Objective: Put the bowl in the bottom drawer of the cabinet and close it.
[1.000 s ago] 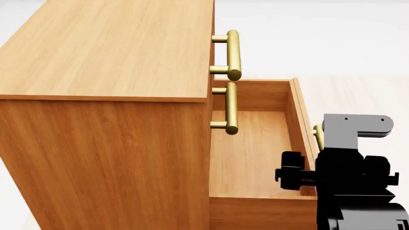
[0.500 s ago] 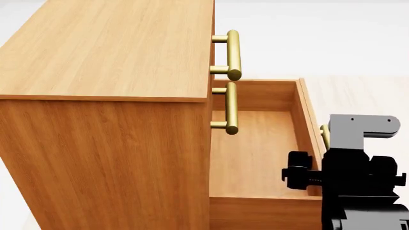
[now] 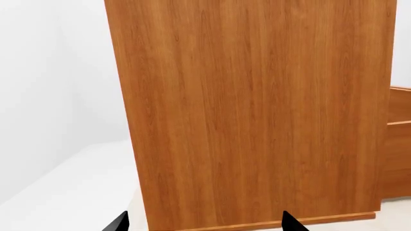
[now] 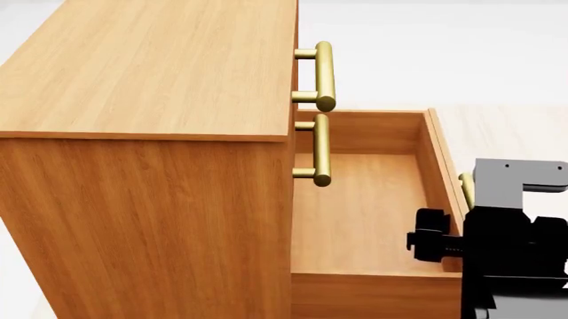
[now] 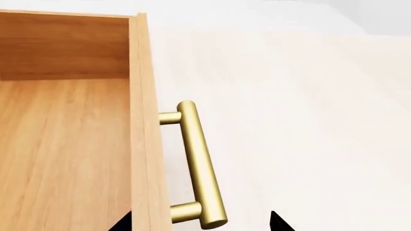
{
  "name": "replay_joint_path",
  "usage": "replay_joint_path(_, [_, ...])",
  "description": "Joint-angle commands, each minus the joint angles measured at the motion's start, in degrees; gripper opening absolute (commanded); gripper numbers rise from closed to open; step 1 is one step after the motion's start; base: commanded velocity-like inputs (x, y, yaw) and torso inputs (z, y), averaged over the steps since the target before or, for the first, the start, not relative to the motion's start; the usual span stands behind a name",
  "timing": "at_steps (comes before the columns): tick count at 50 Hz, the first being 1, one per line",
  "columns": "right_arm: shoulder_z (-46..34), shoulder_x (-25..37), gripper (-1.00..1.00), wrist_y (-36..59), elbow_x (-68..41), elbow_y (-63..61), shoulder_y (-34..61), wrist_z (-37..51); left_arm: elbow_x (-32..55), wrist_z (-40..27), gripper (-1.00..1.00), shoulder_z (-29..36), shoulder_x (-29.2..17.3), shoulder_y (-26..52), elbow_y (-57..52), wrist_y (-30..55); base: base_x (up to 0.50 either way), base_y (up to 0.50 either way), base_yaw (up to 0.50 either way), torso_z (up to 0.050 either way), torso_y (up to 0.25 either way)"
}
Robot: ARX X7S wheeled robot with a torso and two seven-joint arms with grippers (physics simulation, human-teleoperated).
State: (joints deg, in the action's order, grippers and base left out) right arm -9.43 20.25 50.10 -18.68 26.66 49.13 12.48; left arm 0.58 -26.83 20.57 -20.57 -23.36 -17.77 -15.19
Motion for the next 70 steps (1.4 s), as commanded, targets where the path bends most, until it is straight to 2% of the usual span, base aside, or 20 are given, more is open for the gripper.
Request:
replay_joint_path(1, [0.92,1.67,1.0,-1.24,2.07,0.19,-0.1,0.88,-0.11,-0.33,1.0,0.31,-0.13,0.0,-0.33,0.26,0.0,0.0,0.0,0.0,0.0])
replay_joint_path(25, [0.78,2.66,1.0,-3.6,2.76,3.96,0.44,0.64,0.73,-0.78,1.0,0.42,-0.71,0.0,0.15,-0.7,0.0,0.0,0.0,0.0,0.0])
replay_joint_path(30, [1.26,2.91,1.0,-3.56,1.94,1.42,-0.48,0.13,0.78,-0.85,1.0,0.53,-0.75,0.07,0.2,-0.76,0.0,0.0,0.0,0.0,0.0])
replay_joint_path(44, [3.4,5.85,1.0,-0.9,-5.21,-15.18,-5.77,-6.97,0.59,-1.08,1.0,0.89,-0.87,0.27,0.01,-0.28,0.0,0.0,0.0,0.0,0.0])
replay_joint_path(58, [7.95,8.31,1.0,1.3,-7.68,-25.0,-6.73,-4.75,0.9,-1.14,1.0,1.14,-1.0,0.66,0.31,-0.13,0.0,0.0,0.0,0.0,0.0])
replay_joint_path(70, [9.6,8.91,1.0,0.07,-6.77,-23.89,-6.08,-2.99,1.2,-1.22,1.0,1.33,-1.07,1.08,0.2,0.45,0.0,0.0,0.0,0.0,0.0])
